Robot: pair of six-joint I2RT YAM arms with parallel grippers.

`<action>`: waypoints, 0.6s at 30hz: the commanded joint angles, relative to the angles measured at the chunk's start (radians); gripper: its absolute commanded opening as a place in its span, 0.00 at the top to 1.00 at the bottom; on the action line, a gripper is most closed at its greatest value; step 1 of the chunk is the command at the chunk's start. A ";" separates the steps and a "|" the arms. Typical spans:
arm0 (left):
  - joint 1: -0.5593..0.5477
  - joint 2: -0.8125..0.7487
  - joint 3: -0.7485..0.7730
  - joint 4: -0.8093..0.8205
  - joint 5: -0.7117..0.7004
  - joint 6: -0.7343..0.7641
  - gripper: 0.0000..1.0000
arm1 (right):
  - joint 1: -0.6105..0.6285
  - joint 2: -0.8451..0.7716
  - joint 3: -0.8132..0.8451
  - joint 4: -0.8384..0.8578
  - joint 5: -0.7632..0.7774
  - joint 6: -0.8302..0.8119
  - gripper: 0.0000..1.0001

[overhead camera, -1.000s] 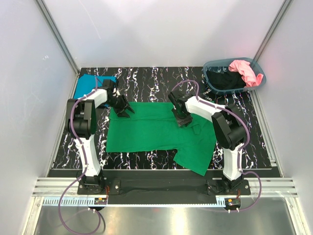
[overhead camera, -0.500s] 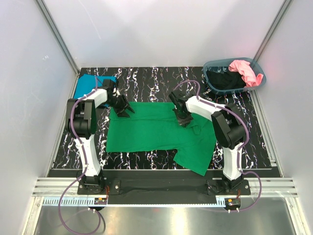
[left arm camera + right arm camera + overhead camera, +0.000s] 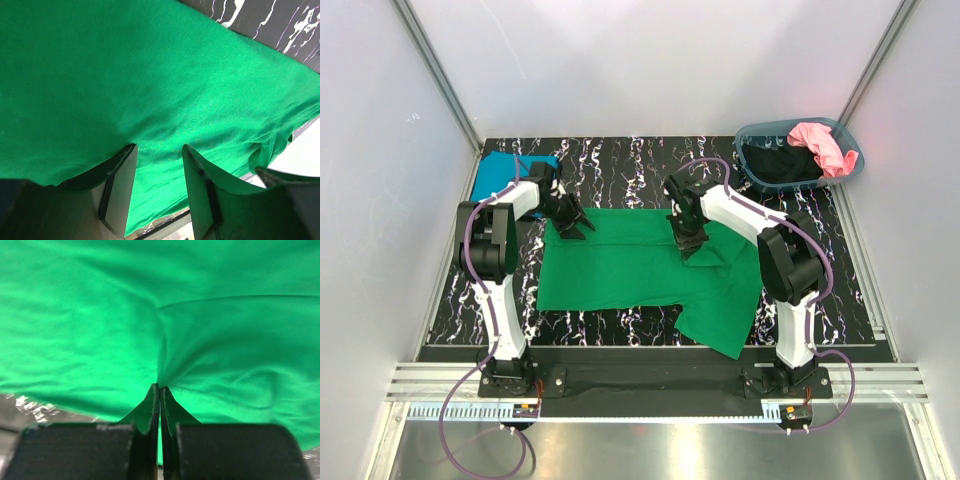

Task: Fold and stack the t-shirts
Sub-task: Fold the tshirt

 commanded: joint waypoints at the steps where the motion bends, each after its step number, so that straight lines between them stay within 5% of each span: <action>1: 0.003 0.027 -0.010 0.036 -0.044 0.011 0.52 | -0.005 -0.028 0.006 -0.020 -0.163 0.068 1.00; 7: 0.003 0.019 -0.014 0.034 -0.047 0.017 0.52 | -0.005 -0.017 -0.036 0.089 -0.310 0.200 0.90; 9: 0.003 0.017 -0.016 0.034 -0.046 0.017 0.52 | -0.005 -0.016 -0.030 0.087 -0.310 0.235 0.73; 12: 0.003 0.019 -0.019 0.039 -0.046 0.017 0.52 | -0.009 -0.035 -0.019 0.055 -0.240 0.281 0.59; 18: 0.003 0.022 -0.027 0.046 -0.043 0.014 0.52 | -0.127 -0.221 -0.120 0.034 -0.050 0.394 0.63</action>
